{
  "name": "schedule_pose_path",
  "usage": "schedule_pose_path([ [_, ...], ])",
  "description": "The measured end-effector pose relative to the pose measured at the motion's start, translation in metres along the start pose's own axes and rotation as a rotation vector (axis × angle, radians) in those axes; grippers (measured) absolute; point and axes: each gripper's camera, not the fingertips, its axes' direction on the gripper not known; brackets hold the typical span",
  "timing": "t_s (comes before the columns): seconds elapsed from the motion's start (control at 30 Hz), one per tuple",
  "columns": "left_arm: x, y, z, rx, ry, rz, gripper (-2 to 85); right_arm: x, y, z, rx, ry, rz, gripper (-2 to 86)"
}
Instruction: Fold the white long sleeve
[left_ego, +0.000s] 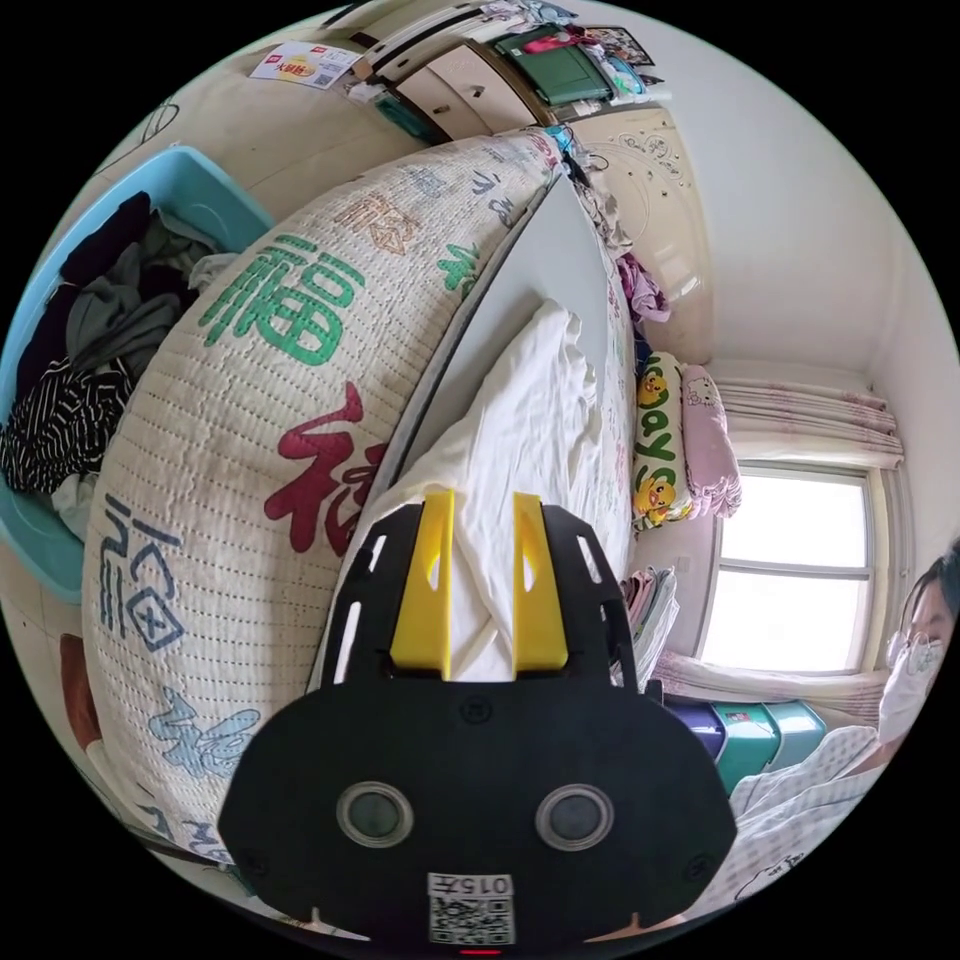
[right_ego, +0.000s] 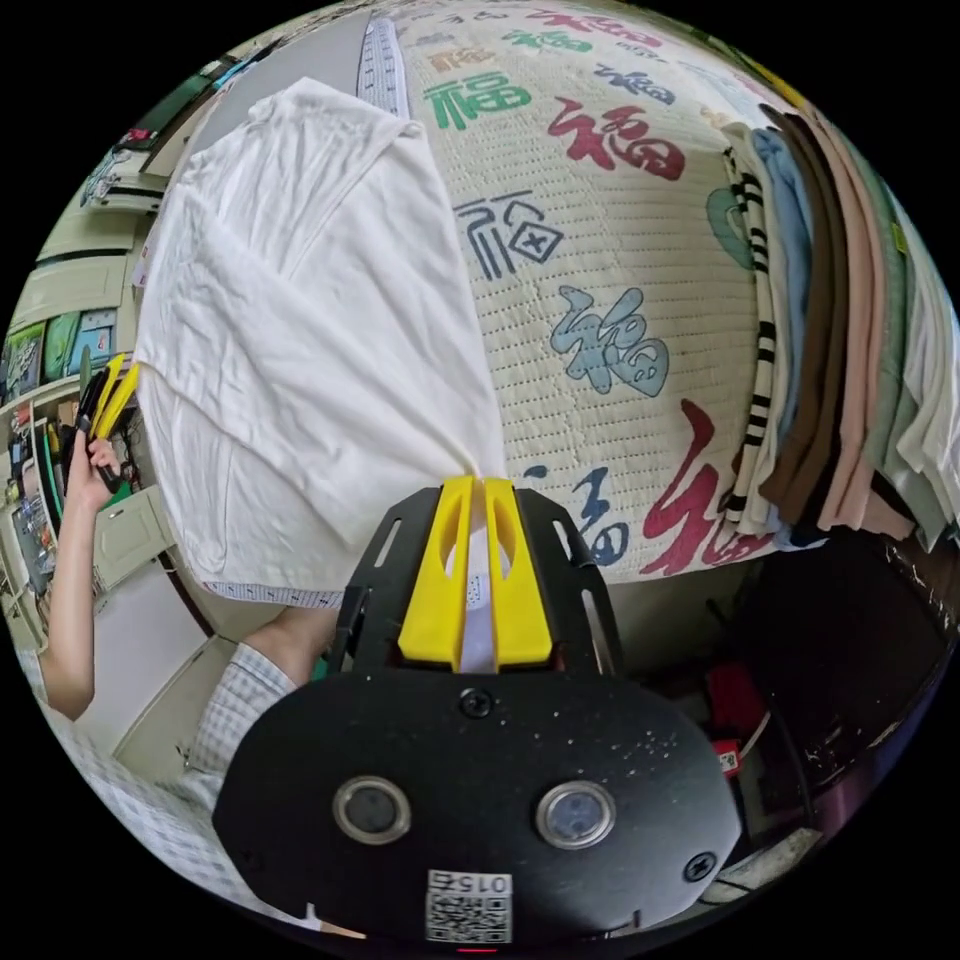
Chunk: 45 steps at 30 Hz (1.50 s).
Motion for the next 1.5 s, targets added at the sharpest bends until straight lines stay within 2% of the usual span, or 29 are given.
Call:
schedule_pose_path([
  [0.07, 0.001, 0.000, 0.002, -0.017, 0.001, 0.009, 8.9, -0.001, -0.010, 0.014, -0.046, 0.082, -0.002, 5.7],
  [0.2, 0.010, -0.004, -0.009, -0.030, -0.038, 0.050, 8.8, 0.025, -0.010, 0.018, -0.081, 0.032, 0.100, 4.9],
  [0.3, 0.024, -0.015, -0.025, 0.012, -0.088, 0.103, 8.9, 0.045, -0.020, -0.009, -0.018, 0.065, 0.157, 3.3],
  [0.4, 0.045, -0.044, -0.023, 0.027, -0.160, 0.196, 10.2, 0.042, -0.072, -0.051, 0.107, -0.008, 0.067, 4.7],
  [0.5, 0.065, -0.085, 0.005, 0.018, -0.247, 0.278, 12.7, 0.002, -0.164, -0.093, 0.240, -0.056, -0.104, 7.1],
  [0.67, 0.092, -0.151, 0.081, -0.069, -0.215, 0.329, 13.2, -0.108, -0.340, -0.128, 0.341, -0.194, -0.334, 9.9],
  [0.87, 0.109, -0.203, 0.161, -0.140, -0.238, 0.313, 13.6, -0.187, -0.448, -0.111, 0.259, -0.165, -0.363, 11.8],
  [0.93, 0.109, -0.211, 0.175, -0.152, -0.276, 0.311, 12.7, -0.197, -0.461, -0.099, 0.216, -0.140, -0.368, 11.6],
  [1.07, 0.103, -0.221, 0.194, -0.208, -0.356, 0.334, 5.3, -0.203, -0.466, -0.085, 0.212, -0.046, -0.381, 6.6],
  [1.2, 0.100, -0.227, 0.198, -0.270, -0.369, 0.358, 0.8, -0.192, -0.464, -0.081, 0.186, -0.051, -0.410, 1.9],
  [1.37, 0.120, -0.226, 0.179, -0.202, -0.402, 0.436, -0.4, -0.169, -0.446, -0.110, 0.270, -0.040, -0.378, 0.1],
  [1.5, 0.144, -0.214, 0.141, -0.089, -0.277, 0.497, -0.5, -0.147, -0.415, -0.151, 0.396, -0.174, -0.342, -0.1],
])
